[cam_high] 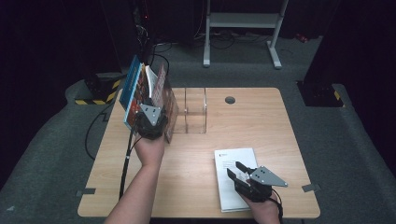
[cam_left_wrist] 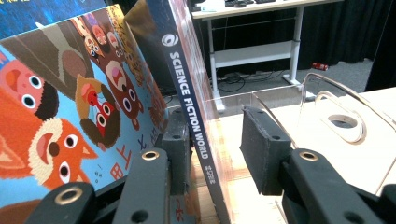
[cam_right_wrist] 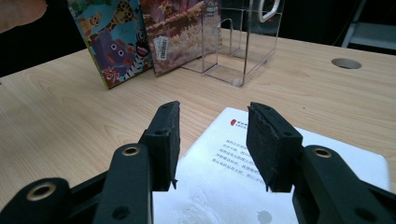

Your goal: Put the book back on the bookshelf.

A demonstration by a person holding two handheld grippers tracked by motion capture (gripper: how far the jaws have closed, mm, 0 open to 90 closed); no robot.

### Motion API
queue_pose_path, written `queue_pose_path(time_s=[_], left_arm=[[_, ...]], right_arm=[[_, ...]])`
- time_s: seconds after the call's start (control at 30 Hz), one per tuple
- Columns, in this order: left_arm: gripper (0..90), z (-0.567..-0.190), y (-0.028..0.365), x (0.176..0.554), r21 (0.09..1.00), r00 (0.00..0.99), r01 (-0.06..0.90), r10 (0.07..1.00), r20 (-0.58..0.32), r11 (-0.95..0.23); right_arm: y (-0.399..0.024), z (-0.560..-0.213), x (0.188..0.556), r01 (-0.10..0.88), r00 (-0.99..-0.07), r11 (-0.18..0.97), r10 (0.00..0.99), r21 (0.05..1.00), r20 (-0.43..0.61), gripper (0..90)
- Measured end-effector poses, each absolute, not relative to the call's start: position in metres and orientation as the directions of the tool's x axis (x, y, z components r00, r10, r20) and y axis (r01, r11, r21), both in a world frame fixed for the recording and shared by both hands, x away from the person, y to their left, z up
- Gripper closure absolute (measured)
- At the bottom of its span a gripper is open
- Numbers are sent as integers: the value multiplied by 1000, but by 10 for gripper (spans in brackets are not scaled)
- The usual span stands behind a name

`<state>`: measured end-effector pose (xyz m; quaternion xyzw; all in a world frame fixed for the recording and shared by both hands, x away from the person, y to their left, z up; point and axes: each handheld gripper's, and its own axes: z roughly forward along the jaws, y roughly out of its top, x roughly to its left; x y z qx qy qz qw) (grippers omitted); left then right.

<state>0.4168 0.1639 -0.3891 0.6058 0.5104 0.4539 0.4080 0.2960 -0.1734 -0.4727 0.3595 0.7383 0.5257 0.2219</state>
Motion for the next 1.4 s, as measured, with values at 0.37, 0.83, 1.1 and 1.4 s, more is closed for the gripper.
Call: queue_pose_path(time_s=[0.37,0.83,1.1,1.4], left_arm=[[609,-390,167,412,955,83,263,989,120,-138],[597,-388,168,405,950,90,285,990,110,-132],[592,-389,168,400,950,91,280,989,117,-139],[594,-391,169,396,950,87,277,988,124,-143]], right_arm=[[-172,-474,296,301,-647,194,761,934,51,539],[-173,-473,295,303,-643,187,763,935,56,537],[-174,-473,295,303,-645,186,762,935,57,538],[-173,-473,295,305,-645,186,762,934,59,537]])
